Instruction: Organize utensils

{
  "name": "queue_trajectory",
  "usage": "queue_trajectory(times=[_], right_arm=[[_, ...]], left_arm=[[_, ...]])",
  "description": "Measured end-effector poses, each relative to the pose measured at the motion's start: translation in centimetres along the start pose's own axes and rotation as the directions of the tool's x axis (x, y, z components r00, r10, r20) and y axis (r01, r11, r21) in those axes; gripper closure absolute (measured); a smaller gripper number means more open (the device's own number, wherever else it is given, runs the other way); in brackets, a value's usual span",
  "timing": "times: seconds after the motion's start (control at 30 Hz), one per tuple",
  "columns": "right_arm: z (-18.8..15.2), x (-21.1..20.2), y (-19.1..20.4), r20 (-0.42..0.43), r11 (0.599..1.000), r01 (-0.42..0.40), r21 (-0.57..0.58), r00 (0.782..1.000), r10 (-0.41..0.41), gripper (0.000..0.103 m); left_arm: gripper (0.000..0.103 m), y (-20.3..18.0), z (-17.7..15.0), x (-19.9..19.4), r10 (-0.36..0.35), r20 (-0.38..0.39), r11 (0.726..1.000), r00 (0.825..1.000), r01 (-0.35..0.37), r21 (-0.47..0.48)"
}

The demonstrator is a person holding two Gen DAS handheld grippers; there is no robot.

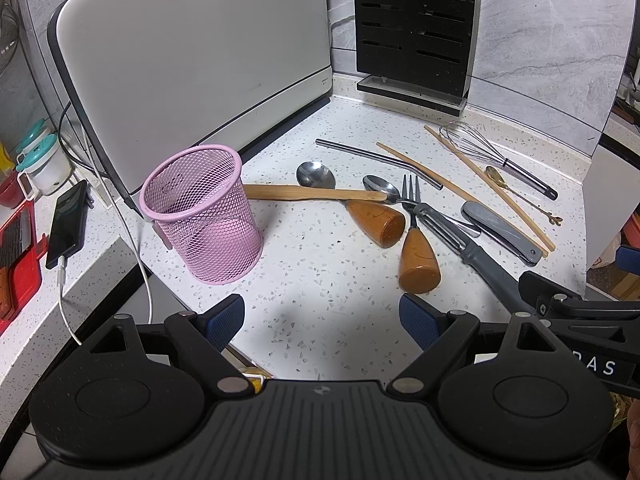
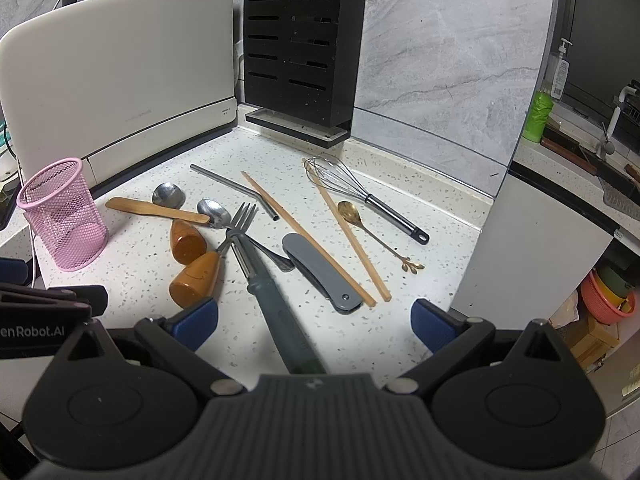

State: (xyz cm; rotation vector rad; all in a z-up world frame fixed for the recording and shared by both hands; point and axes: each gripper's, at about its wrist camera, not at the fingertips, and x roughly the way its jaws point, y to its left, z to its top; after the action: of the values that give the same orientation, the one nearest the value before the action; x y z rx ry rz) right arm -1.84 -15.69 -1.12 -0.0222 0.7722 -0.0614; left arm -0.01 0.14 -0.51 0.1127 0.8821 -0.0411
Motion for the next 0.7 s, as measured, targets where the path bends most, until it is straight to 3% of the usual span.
queue_trajectory(times=[0.3, 0.53, 0.7], right_arm=[[-0.02, 0.01, -0.05, 0.003, 1.000, 0.000, -0.002, 1.000, 0.000, 0.003], [0.27, -0.35, -0.48, 0.023, 1.000, -0.021, 0.021, 1.000, 0.020, 0.003], [0.66, -0.53, -0.86, 0.034, 0.999, -0.033, 0.038, 0.999, 0.032, 0.003]], left_arm=[[0.010, 0.09, 0.21, -0.15, -0.037, -0.003, 0.999, 0.999, 0.037, -0.005], [0.011, 0.53, 0.48, -0.04, -0.107, -0.019, 0.994, 0.994, 0.106, -0.038], [0.012, 0.71, 0.83, 0.23, -0.120, -0.047, 0.992, 0.992, 0.119, -0.038]])
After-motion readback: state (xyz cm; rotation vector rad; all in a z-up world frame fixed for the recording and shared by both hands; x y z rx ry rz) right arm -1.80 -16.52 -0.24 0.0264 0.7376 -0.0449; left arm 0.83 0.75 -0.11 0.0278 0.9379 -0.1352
